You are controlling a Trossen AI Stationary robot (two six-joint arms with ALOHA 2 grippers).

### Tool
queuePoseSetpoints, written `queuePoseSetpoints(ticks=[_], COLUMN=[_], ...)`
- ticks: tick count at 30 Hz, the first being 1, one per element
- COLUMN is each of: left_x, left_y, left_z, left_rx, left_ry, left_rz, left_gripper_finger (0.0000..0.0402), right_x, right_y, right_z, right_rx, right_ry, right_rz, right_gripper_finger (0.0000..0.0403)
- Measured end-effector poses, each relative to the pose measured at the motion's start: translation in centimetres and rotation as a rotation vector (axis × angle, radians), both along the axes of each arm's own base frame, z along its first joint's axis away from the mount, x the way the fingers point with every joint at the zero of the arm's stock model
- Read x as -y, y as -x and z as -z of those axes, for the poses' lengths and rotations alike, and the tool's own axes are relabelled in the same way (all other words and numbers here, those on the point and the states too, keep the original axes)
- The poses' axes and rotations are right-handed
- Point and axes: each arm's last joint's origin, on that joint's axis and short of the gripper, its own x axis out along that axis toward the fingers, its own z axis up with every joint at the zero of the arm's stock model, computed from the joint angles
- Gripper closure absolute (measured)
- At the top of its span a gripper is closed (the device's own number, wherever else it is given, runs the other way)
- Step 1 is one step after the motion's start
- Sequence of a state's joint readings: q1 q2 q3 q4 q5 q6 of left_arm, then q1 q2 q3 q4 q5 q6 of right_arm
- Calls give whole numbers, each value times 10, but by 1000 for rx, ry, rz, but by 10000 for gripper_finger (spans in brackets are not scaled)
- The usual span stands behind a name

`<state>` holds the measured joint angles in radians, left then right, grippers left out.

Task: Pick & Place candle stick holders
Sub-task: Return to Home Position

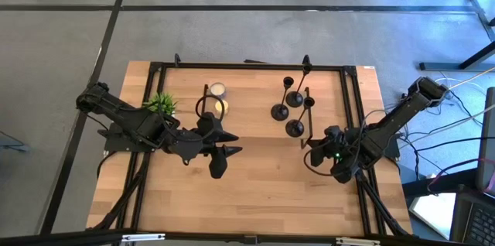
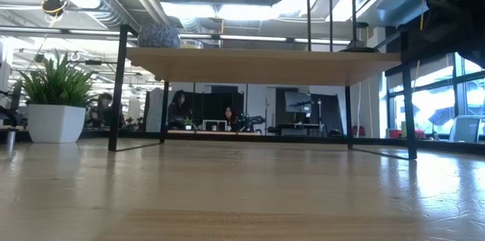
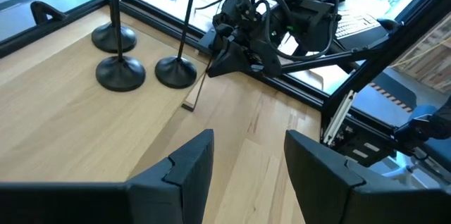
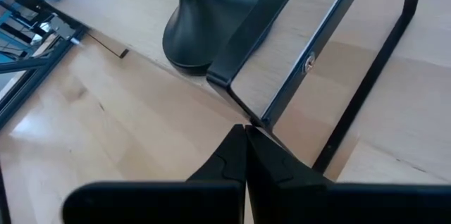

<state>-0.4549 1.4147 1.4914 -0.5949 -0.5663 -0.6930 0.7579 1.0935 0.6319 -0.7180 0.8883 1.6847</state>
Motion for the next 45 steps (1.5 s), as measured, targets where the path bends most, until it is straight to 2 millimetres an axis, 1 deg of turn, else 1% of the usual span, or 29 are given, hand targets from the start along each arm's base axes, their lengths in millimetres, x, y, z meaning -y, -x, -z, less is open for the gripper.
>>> queuePoseSetpoints(ticks=[9, 15, 17, 20, 24, 27, 30, 33, 38, 42, 45], left_x=[0, -1, -1, -2, -3, -5, -7, -8, -8, -9, -10], left_y=[0, 0, 0, -1, -1, -2, -2, -3, -3, -3, -3], left_z=[0, 0, 0, 0, 0, 0, 0, 0, 0, -1, -1], left_rx=[0, 3, 3, 2, 2, 0, 1, 3, 10, 25, 35], left_ry=[0, -20, -22, -26, -31, -30, -25, -15, 9, 15, 24], left_rz=[-1, -14, -16, -20, -20, -21, -30, -39, -57, -105, -131], left_gripper_finger=[231, 231, 231, 231, 231, 231, 231, 231, 231, 231, 231], right_x=[0, -9, -14, -24, -33, -35, -32, -25, -6, 9, 19], right_y=[-1, -4, -6, -9, -8, -1, 12, 28, 52, 65, 72], right_z=[0, -4, -7, -17, -38, -54, -68, -79, -92, -102, -108], right_rx=[3, 45, 55, 92, 198, 273, 337, 375, 436, 495, 533], right_ry=[0, -32, -48, -87, -121, -119, -98, -76, 4, 114, 141], right_rz=[-2, -69, -130, -277, -487, -616, -699, -760, -751, -765, -817], right_gripper_finger=[403, 403, 403, 403, 403, 403, 403, 403, 403, 403, 403])
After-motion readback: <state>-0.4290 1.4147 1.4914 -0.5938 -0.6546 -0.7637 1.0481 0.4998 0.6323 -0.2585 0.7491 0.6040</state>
